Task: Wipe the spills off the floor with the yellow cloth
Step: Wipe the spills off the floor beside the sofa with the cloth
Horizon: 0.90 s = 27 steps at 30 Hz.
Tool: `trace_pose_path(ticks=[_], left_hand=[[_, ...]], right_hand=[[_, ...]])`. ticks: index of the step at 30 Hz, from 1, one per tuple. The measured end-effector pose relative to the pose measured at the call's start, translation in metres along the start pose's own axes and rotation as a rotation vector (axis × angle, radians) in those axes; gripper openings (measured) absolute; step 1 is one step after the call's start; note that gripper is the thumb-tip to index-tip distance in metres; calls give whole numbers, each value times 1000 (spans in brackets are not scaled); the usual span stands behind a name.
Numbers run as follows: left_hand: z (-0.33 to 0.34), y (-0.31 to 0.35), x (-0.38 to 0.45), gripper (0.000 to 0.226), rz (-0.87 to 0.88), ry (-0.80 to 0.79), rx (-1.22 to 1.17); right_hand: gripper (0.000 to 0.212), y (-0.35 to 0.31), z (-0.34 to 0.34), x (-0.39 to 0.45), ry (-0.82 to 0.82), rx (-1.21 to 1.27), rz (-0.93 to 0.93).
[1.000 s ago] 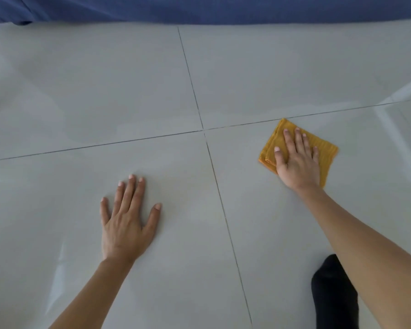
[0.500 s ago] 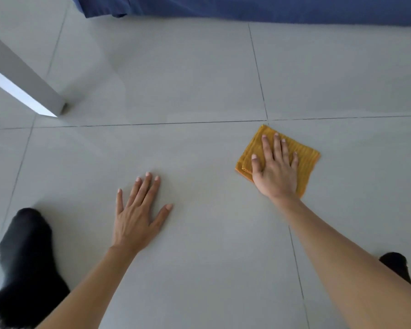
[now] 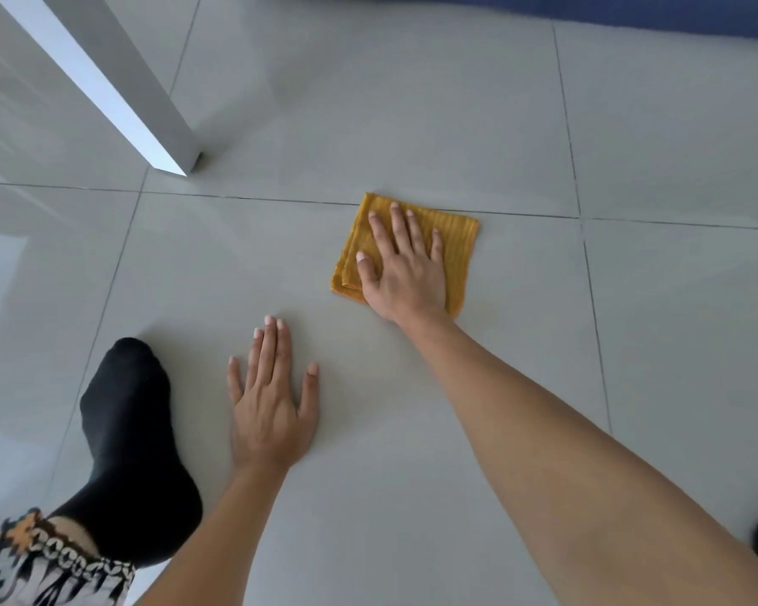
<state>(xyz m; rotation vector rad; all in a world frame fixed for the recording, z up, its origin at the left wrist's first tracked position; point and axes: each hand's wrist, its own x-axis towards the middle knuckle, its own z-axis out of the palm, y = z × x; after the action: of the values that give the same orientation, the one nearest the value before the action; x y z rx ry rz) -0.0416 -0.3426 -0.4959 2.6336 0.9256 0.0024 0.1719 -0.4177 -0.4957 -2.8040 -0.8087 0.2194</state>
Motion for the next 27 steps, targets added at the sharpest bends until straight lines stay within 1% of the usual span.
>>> trace_pose_path(ticks=[3,6,9,15,20,27], left_hand=[[-1,0,0,65,-4,-6,-2],[-2,0,1,64,-3,-2,12],[-3,0,1,64,2,-8,22],[-3,1,1,64,-7,-26,33],[-3,1,2,64,-16,-27,43],[-1,0,2,67,-15,-21,56]], right_hand=[[63,-36,7,1,-54,18,-116],[63,-52,13,-11,-98,-2,-216],[61,-47,13,-22,-97,-17,-273],[61,-16,9,-37,-102,-29,-367],[61,33,-4,-51,-88,-42,-312],[61,133,-28,-75,-58,-97,-151]])
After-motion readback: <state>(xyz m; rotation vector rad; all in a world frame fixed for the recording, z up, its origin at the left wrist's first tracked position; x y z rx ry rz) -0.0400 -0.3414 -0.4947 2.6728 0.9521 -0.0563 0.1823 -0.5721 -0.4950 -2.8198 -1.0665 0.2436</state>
